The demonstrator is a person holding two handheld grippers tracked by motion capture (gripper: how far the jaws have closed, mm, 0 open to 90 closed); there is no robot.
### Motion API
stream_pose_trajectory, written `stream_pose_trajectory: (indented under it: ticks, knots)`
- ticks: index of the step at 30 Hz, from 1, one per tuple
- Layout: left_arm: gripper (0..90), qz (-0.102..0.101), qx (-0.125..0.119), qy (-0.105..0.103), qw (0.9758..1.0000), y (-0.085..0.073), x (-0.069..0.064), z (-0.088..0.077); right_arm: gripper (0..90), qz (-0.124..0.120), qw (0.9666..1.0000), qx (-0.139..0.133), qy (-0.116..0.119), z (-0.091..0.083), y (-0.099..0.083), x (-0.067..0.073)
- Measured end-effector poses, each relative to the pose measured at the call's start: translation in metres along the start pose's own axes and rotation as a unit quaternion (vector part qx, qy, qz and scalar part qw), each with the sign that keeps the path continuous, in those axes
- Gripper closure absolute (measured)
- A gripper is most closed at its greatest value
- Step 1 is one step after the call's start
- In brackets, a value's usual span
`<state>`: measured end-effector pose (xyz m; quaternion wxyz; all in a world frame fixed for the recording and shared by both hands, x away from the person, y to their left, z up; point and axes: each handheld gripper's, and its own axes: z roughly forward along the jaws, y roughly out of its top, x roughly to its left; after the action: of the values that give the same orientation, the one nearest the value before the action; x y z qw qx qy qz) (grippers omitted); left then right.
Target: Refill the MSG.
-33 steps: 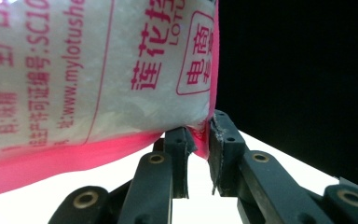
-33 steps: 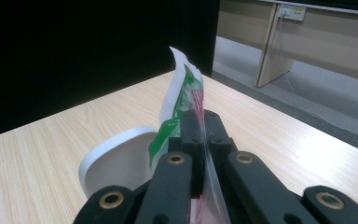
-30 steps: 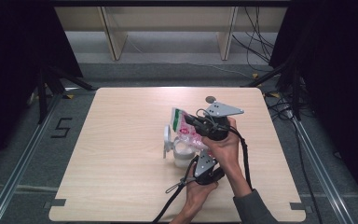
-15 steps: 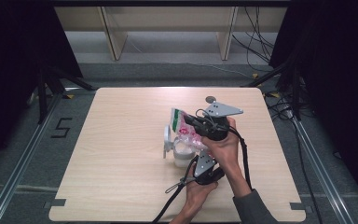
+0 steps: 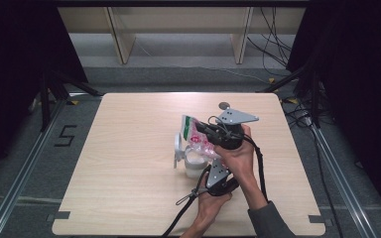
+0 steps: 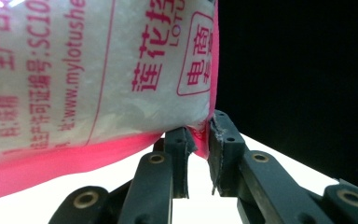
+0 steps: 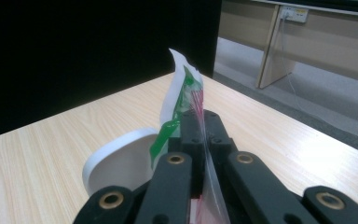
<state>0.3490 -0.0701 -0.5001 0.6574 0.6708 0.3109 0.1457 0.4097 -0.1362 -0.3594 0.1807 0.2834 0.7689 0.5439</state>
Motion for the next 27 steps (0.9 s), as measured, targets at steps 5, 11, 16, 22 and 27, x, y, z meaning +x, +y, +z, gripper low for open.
stream_pose_trajectory:
  ticks: [5,11,16,22,27]
  knots:
    - [78.4,-0.001,0.006,0.002,1.0000,0.0000,0.0009,-0.0004,90.0,-0.001,1.0000,0.007,-0.002,0.0011,-0.0004,0.0008]
    - [78.5,0.000,0.004,0.003,1.0000,0.0004,0.0012,-0.0006,89.9,-0.007,1.0000,0.000,0.007,0.0021,0.0005,0.0008]
    - [78.5,-0.001,0.000,0.003,1.0000,0.0007,0.0021,-0.0002,90.0,-0.004,1.0000,0.003,0.002,0.0009,0.0014,0.0032]
    - [78.5,-0.004,-0.001,0.001,1.0000,0.0009,0.0022,-0.0001,89.9,-0.022,0.9997,-0.005,-0.003,0.0026,0.0016,0.0011]
    - [78.4,-0.007,-0.008,-0.002,0.9999,0.0013,0.0031,0.0012,89.9,-0.010,0.9999,0.001,0.011,0.0025,0.0022,0.0022]
